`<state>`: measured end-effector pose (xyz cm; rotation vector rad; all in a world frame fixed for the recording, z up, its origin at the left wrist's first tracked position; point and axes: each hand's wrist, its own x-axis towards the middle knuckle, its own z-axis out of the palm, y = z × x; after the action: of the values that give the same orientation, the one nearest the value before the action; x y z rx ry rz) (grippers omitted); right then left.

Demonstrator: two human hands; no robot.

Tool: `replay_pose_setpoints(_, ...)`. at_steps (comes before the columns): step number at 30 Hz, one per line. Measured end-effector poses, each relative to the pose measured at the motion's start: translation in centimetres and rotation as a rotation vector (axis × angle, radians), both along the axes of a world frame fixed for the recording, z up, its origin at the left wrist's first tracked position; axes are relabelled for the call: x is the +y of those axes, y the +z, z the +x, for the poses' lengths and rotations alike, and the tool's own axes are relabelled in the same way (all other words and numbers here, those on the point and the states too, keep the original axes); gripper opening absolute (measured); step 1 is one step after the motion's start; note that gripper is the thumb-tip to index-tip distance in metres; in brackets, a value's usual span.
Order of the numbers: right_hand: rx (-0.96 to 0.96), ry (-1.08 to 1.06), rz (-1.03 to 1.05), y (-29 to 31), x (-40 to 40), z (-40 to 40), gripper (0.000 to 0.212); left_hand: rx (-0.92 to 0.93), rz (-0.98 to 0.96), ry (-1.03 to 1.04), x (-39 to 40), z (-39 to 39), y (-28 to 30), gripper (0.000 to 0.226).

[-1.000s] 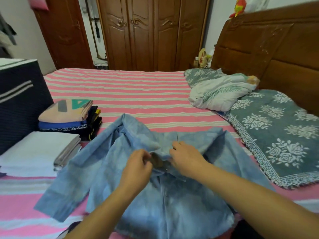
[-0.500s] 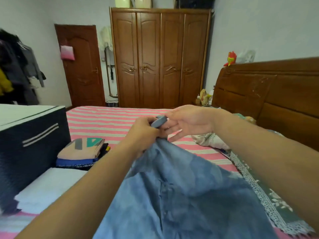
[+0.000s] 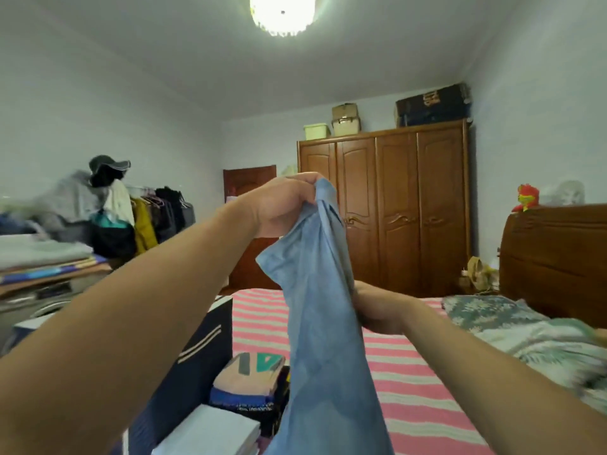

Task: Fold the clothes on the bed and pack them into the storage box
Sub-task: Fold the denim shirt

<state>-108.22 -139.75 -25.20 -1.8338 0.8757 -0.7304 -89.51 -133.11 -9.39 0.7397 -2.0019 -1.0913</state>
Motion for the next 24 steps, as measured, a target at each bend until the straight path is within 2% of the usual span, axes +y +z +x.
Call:
replay_pose_setpoints(3, -0.128, -0.173, -0.147, 2.4, 0.9, -1.1, 0.033, 0.042, -0.098, 0.283, 0.0, 1.5, 1.9, 0.031)
replay_pose_setpoints(5, -0.316, -0.328, -0.251, 6.2, 2.1, -2.7, 0.031, -0.01, -0.245, 0.677, -1.8, 3.2, 3.6, 0.028)
replay_pose_setpoints(7, -0.384, -0.466, -0.382, 10.9, 3.4, -4.1, 0.032, -0.124, -0.376, 1.077, -2.5, 4.1, 4.6, 0.023)
replay_pose_setpoints(8, -0.391, -0.495, -0.455, 13.0, 4.0, -4.5, 0.032, -0.115, -0.375, 1.168, -2.4, 3.5, 4.0, 0.03)
replay_pose_setpoints(9, -0.38, -0.526, -0.519, 14.7, 4.4, -4.7, 0.03, -0.095, -0.361, 1.2, -2.1, 2.6, 2.6, 0.049)
replay_pose_setpoints(11, -0.314, -0.587, -0.592, 16.6, 5.0, -4.7, 0.028, 0.007, -0.303, 1.092, -1.3, 0.7, -2.7, 0.086)
replay_pose_setpoints(12, -0.289, -0.6, -0.601, 16.8, 5.1, -4.8, 0.026, 0.052, -0.239, 0.982, -1.2, -0.2, -6.1, 0.096)
replay_pose_setpoints(13, -0.267, -0.61, -0.602, 16.8, 5.3, -4.8, 0.025, 0.023, -0.174, 0.906, -1.2, -0.6, -9.6, 0.098)
replay_pose_setpoints(14, -0.244, -0.615, -0.59, 16.3, 5.3, -5.0, 0.024, -0.024, -0.097, 0.861, -1.8, -0.6, -12.6, 0.09)
replay_pose_setpoints(16, -0.15, -0.555, -0.541, 15.2, 5.2, -5.3, 0.027, -0.053, 0.076, 0.743, -3.8, 0.6, -16.4, 0.042)
replay_pose_setpoints(17, -0.098, -0.52, -0.516, 14.7, 5.4, -5.6, 0.027, -0.022, 0.149, 0.636, -4.6, 1.2, -17.6, 0.028)
replay_pose_setpoints(19, 0.02, -0.5, -0.504, 13.6, 5.9, -7.0, 0.027, 0.043, 0.228, 0.463, -5.7, 2.4, -18.6, 0.019)
replay_pose_setpoints(20, 0.075, -0.507, -0.494, 13.1, 6.1, -8.0, 0.029, 0.041, 0.215, 0.452, -6.0, 2.9, -18.4, 0.014)
replay_pose_setpoints(21, 0.099, -0.491, -0.439, 12.7, 6.2, -9.3, 0.035, 0.023, 0.174, 0.475, -6.4, 3.3, -18.1, 0.008)
replay_pose_setpoints(24, 0.069, -0.389, -0.179, 11.5, 5.8, -13.3, 0.053, -0.057, -0.019, 0.592, -7.4, 3.7, -15.9, 0.019)
